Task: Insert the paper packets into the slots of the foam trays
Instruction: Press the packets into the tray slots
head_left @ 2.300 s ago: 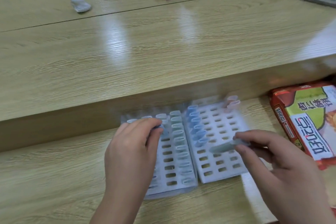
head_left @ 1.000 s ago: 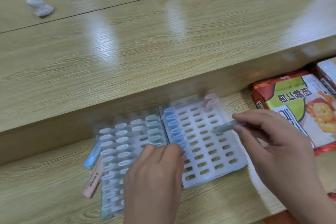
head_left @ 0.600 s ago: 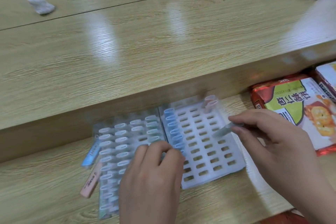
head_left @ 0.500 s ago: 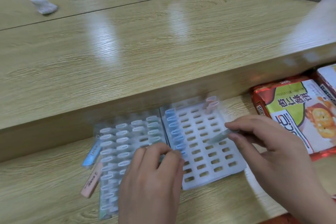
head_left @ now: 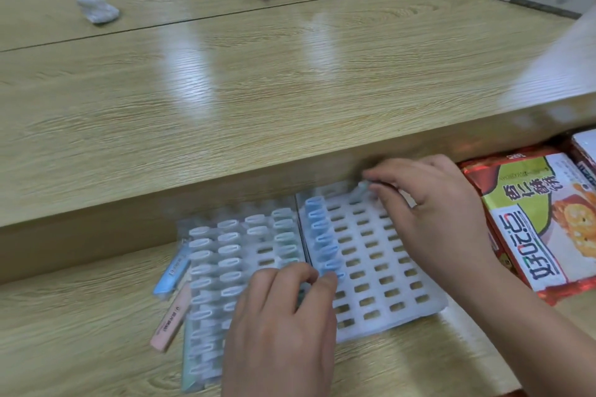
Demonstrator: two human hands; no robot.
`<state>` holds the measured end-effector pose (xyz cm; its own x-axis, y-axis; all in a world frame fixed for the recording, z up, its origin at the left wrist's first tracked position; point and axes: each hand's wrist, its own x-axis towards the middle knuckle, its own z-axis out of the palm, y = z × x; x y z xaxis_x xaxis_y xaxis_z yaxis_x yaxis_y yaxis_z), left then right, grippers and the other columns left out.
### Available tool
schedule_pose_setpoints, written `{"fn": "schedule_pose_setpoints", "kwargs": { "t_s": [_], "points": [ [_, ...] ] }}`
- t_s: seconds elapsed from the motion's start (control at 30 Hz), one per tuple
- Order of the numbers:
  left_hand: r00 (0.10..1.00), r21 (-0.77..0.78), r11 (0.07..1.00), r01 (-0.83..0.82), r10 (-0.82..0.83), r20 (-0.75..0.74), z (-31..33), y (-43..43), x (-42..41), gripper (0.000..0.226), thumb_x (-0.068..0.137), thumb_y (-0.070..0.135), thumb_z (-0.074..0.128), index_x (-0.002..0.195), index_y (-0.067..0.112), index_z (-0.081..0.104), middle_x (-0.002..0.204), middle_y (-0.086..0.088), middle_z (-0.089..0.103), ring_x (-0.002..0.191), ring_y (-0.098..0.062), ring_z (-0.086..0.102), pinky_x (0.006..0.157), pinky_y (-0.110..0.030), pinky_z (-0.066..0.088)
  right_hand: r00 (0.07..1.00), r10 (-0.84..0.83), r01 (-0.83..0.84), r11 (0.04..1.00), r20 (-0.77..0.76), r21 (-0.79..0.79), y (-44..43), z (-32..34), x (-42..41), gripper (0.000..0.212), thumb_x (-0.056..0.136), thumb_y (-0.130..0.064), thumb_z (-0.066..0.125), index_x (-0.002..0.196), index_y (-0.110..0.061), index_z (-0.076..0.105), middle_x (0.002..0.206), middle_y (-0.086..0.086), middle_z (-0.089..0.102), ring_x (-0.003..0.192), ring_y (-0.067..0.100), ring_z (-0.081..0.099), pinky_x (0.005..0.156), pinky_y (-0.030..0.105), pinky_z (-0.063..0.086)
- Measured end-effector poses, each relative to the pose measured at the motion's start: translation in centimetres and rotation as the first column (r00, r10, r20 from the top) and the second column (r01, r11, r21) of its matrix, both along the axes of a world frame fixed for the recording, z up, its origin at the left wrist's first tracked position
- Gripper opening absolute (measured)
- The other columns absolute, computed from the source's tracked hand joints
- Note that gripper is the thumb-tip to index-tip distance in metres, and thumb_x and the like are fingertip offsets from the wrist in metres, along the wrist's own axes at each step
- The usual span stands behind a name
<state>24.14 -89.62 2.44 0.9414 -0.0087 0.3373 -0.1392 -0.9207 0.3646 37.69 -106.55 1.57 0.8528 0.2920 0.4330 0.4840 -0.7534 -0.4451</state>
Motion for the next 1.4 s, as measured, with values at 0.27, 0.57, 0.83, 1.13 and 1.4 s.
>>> {"fn": "schedule_pose_setpoints", "kwargs": {
  "t_s": [0.27,0.57,0.83,1.13,1.4],
  "points": [
    [1.0,0.019,1.0,-0.021,0.021,0.015,-0.1,0.1,0.1,0.027,0.081,0.018,0.057,0.094,0.018,0.081,0.09,-0.001,0.072,0.072,-0.028,0.065,0.055,-0.037,0.055,0.999,0.012,-0.014,0.999,-0.043,-0.052,-0.5,-0.2,0.5,0.016,0.089,-0.024,0.066,0.103,-0.028,0.074,0.097,-0.021,0.069,0.083,0.011,0.049,0.068,0.026,0.04],
    [0.99,0.02,0.999,-0.031,0.034,-0.137,0.4,0.2,-0.9,0.034,0.061,0.015,0.084,0.094,0.022,0.08,0.093,0.001,0.074,0.074,-0.024,0.068,0.06,-0.028,0.052,0.974,0.086,-0.021,0.956,0.211,-0.293,0.4,-1.4,-0.1,0.023,0.089,-0.014,0.061,0.105,-0.01,0.077,0.101,0.015,0.068,0.081,0.038,0.055,0.068,0.046,0.047],
    [0.921,-0.393,0.869,-0.302,0.373,0.115,-1.1,8.5,-5.7,0.019,0.083,0.025,0.06,0.093,0.026,0.077,0.097,0.008,0.066,0.079,-0.009,0.06,0.074,-0.015,0.047,0.996,0.093,-0.093,0.995,-0.009,-0.028,7.3,2.8,-6.3,0.03,0.094,-0.023,0.05,0.111,-0.015,0.073,0.106,0.005,0.066,0.095,0.031,0.061,0.087,0.046,0.047],
    [0.837,-0.265,0.814,-0.517,0.416,-0.355,-5.4,18.2,-4.0,0.027,0.086,0.043,0.066,0.108,0.029,0.07,0.1,0.009,0.057,0.099,-0.017,0.056,0.083,-0.029,0.044,0.944,0.148,-0.222,0.946,-0.296,-0.235,20.5,0.5,-19.7,0.03,0.062,-0.026,0.068,0.084,-0.012,0.081,0.087,0.006,0.077,0.035,0.011,0.056,0.031,0.013,0.039],
    [0.874,-0.276,0.835,-0.476,0.412,-0.259,-6.3,18.6,-3.8,0.013,0.08,0.023,0.075,0.092,0.023,0.071,0.096,0.006,0.054,0.097,-0.021,0.051,0.08,-0.024,0.032,0.966,-0.143,0.018,0.87,-0.217,-0.493,22.6,-3.6,-21.5,0.065,0.029,-0.026,0.097,0.088,-0.006,0.08,0.109,0.014,0.074,0.052,0.021,0.067,0.032,0.024,0.042]
  ]
}}
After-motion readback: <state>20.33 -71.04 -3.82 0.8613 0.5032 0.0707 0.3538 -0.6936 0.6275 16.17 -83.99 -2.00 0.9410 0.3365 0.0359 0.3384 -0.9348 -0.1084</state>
